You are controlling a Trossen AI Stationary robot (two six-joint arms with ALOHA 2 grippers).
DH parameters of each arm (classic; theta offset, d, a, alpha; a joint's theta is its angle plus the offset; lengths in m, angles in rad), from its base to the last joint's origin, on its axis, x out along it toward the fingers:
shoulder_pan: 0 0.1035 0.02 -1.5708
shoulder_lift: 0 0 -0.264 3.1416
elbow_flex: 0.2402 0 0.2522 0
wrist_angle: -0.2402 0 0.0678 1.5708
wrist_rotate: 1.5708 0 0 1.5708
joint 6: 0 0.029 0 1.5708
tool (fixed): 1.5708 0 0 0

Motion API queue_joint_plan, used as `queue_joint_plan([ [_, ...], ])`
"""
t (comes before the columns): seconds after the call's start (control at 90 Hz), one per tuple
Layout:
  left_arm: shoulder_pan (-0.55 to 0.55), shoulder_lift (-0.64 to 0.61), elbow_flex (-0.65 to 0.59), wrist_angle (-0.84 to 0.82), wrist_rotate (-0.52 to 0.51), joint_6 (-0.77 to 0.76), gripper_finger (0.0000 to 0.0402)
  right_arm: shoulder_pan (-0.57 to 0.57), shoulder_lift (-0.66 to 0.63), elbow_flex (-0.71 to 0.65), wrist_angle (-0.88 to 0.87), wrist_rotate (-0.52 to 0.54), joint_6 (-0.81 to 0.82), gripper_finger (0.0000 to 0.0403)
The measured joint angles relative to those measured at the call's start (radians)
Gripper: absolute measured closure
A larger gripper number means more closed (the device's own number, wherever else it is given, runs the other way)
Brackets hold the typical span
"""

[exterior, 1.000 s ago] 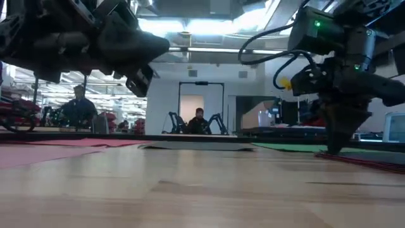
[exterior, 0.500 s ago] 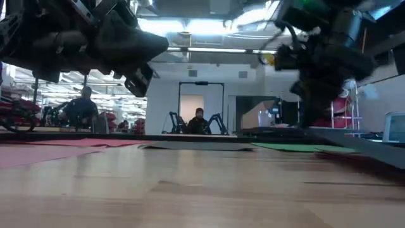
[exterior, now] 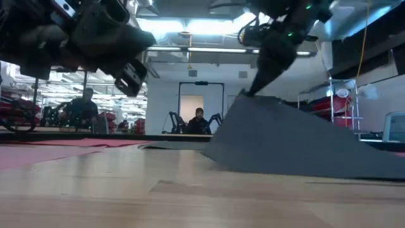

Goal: Organize paper
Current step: Stack the black paper on the black paper at the top center of the table

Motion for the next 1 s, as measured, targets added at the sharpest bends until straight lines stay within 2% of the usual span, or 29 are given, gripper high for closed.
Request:
queue_joint_plan([
  [0.211,-0.023,-0.040,0.000,-0.019,0.000,0.011,0.0402,-0.129,0.115,0.118,0.031,-0.084,-0.157,0.0403],
  [0.433,-0.052,-0.044,0.000,-0.048,-0.026,0.007,0.0402,-0.217,0.275,0.329,0.007,-0.169,-0.285,0.0403],
  [1.0,-0.105,-0.045,0.000,-0.041,-0.082,0.012,0.0402,-0.313,0.660,0.887,-0.169,-0.245,-0.522,0.0403],
])
